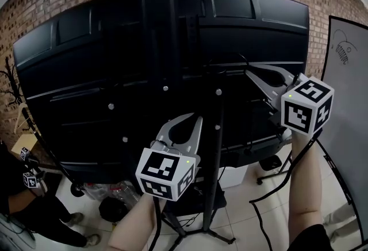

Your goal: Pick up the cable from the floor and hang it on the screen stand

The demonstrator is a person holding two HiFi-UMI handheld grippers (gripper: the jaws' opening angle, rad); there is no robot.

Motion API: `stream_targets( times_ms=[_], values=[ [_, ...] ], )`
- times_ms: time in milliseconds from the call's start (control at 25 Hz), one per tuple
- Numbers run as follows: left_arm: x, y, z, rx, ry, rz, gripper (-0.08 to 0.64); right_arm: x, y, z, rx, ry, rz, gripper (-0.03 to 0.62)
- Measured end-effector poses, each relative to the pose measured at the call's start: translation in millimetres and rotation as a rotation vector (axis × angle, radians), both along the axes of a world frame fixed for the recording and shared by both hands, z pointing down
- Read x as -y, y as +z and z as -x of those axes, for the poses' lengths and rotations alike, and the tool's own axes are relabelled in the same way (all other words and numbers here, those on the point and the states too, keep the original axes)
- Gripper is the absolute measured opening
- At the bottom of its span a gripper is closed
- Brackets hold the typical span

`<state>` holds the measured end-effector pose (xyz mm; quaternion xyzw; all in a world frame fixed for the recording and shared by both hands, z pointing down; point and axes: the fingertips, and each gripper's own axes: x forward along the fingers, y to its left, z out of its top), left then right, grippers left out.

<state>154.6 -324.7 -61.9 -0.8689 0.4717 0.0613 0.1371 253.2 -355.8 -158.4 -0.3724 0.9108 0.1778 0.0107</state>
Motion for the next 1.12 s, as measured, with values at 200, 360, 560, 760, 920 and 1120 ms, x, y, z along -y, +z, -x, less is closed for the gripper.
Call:
stream_targets(
  times_ms=[200,360,560,760,920,1120],
  values=[
    [2.0,1.3,1.1,-0.003,-0.002,-0.018,0.005,6.5,34.5,-5.8,0.004,-0.003,0.051,0.017],
    [2.9,-0.3,4.6,-0.003,0.004,-0.031,0.005,7.5,57.8,-1.1,0.025,-0.005,0.072,0.017],
    [-2.3,-3.5,7.7,-0.013,0.002,-0.057,0.005,5.7,82.2,5.9,0.082,-0.053,0.13,0.015],
    [-9.1,-6.0,11.5,-0.013,-0.013,-0.076,0.005,-0.2,98.1,12.3,0.133,-0.074,0.163,0.017],
    [-15.3,-1.7,15.8,-0.011,-0.022,-0.083,0.005,-3.8,105.8,13.9,0.184,-0.087,0.173,0.017],
    [-22.9,2.8,27.1,-0.004,-0.063,-0.104,0.005,-12.4,111.1,12.6,0.211,-0.073,0.135,0.018]
  ],
)
